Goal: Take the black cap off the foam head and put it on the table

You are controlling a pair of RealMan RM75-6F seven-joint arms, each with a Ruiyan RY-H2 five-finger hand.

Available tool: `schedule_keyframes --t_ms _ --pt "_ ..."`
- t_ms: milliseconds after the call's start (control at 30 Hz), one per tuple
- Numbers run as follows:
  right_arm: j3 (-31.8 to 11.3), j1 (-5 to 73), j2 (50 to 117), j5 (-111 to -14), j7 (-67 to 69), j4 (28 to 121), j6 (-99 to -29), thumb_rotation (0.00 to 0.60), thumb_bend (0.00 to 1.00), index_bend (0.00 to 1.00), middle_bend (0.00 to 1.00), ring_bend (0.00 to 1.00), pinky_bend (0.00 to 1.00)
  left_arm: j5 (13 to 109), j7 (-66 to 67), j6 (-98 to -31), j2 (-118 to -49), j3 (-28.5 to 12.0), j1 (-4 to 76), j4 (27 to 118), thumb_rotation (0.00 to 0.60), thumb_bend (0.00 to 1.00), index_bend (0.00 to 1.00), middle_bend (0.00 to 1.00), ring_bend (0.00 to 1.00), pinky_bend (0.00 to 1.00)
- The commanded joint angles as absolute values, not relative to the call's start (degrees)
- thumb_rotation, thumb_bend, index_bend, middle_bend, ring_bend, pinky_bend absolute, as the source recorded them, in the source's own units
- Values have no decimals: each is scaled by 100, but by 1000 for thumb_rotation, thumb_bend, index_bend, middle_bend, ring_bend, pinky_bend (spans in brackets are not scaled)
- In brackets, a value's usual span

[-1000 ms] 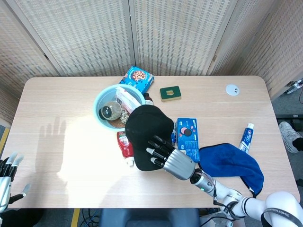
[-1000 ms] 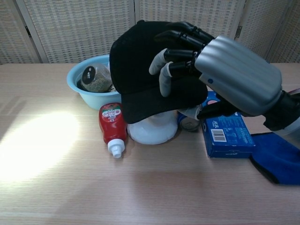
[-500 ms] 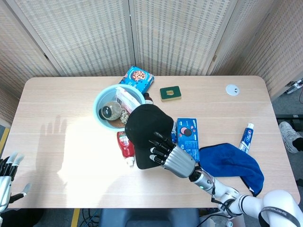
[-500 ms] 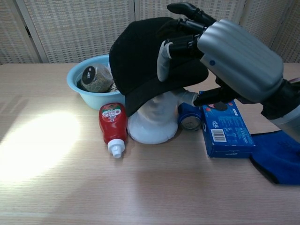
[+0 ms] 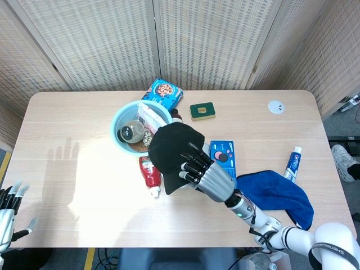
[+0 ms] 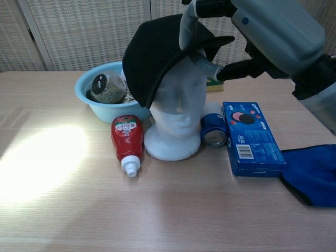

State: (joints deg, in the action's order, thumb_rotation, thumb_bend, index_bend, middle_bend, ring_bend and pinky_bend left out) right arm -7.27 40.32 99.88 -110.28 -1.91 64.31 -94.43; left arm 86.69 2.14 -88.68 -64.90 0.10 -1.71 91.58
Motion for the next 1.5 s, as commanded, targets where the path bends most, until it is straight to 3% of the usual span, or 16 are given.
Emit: schedule_keyframes --t_ms 33,867,1500 --pt "-789 4078 9941 -10999 -235 6505 -9450 600 611 979 510 228 0 8668 210 -8875 -6489 12 -176 9155 600 246 0 0 0 0" --pt "-1560 4679 9839 -10451 -604 6632 -9078 600 611 979 514 229 0 8695 231 -8858 -6507 31 -163 9150 600 246 0 0 0 0" --pt "-2192 5242 9651 -9922 -871 5988 -8951 600 611 979 515 229 0 8669 191 -8782 -6493 14 -113 9126 600 246 0 0 0 0"
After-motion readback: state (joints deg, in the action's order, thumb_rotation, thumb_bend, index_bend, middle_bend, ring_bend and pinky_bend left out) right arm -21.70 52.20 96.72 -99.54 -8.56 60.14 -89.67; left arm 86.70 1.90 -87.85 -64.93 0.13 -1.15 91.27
